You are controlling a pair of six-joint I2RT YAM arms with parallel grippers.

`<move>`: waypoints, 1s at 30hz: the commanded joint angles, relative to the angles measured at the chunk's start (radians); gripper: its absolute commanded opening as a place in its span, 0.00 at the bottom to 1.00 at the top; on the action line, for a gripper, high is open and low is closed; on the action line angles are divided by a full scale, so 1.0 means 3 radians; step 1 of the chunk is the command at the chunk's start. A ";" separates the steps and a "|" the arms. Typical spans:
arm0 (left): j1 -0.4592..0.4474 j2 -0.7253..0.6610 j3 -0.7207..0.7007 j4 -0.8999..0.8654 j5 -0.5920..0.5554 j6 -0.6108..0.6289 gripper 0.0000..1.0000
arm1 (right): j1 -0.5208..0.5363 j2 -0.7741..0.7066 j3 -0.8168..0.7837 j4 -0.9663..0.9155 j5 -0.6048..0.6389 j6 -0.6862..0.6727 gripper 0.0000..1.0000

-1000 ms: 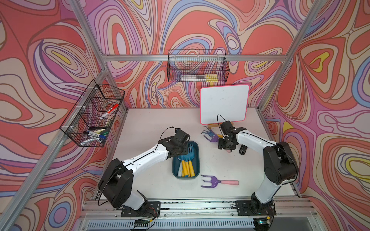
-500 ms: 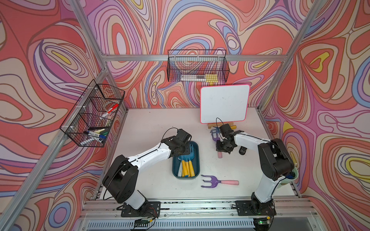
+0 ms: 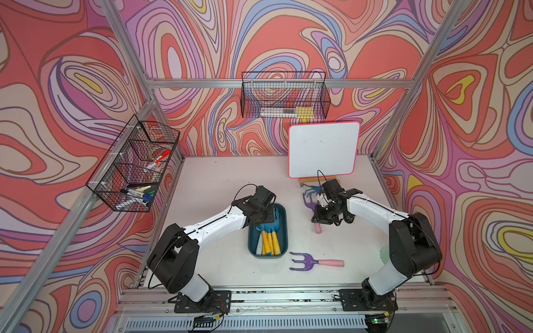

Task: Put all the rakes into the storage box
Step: Pick up the rake at the center of the board.

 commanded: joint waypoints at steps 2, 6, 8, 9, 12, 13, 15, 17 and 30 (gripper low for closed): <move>0.0000 0.0051 0.0094 0.0296 0.0395 0.0097 0.43 | 0.0013 -0.0147 0.0236 -0.0256 -0.0350 -0.0151 0.16; 0.0000 0.0067 0.0047 0.0881 0.0938 0.0136 0.50 | 0.0031 -0.0209 0.0216 -0.0096 -0.0743 -0.0205 0.15; 0.0000 0.0112 0.0047 0.1146 0.1167 0.0101 0.51 | 0.0057 -0.0203 0.0228 -0.0083 -0.0792 -0.0233 0.15; 0.0000 0.0154 0.0068 0.1236 0.1271 0.0081 0.52 | 0.0077 -0.0210 0.0232 -0.0064 -0.0815 -0.0242 0.15; -0.0001 0.0313 0.0145 0.1486 0.1512 -0.0008 0.52 | 0.0179 -0.0248 0.0271 -0.0046 -0.0832 -0.0290 0.14; -0.0002 0.0368 0.0175 0.1534 0.1556 -0.0036 0.52 | 0.0215 -0.0270 0.0284 -0.0033 -0.0842 -0.0307 0.14; 0.0000 0.0481 0.0230 0.1622 0.1604 -0.0091 0.52 | 0.0280 -0.0340 0.0289 0.0010 -0.0865 -0.0335 0.14; 0.0000 0.0568 0.0271 0.1724 0.1635 -0.0145 0.52 | 0.0312 -0.0396 0.0284 0.0034 -0.0878 -0.0353 0.14; 0.0002 0.0836 0.0311 0.2273 0.1807 -0.0487 0.08 | 0.0346 -0.0459 0.0273 0.0161 -0.1007 -0.0367 0.15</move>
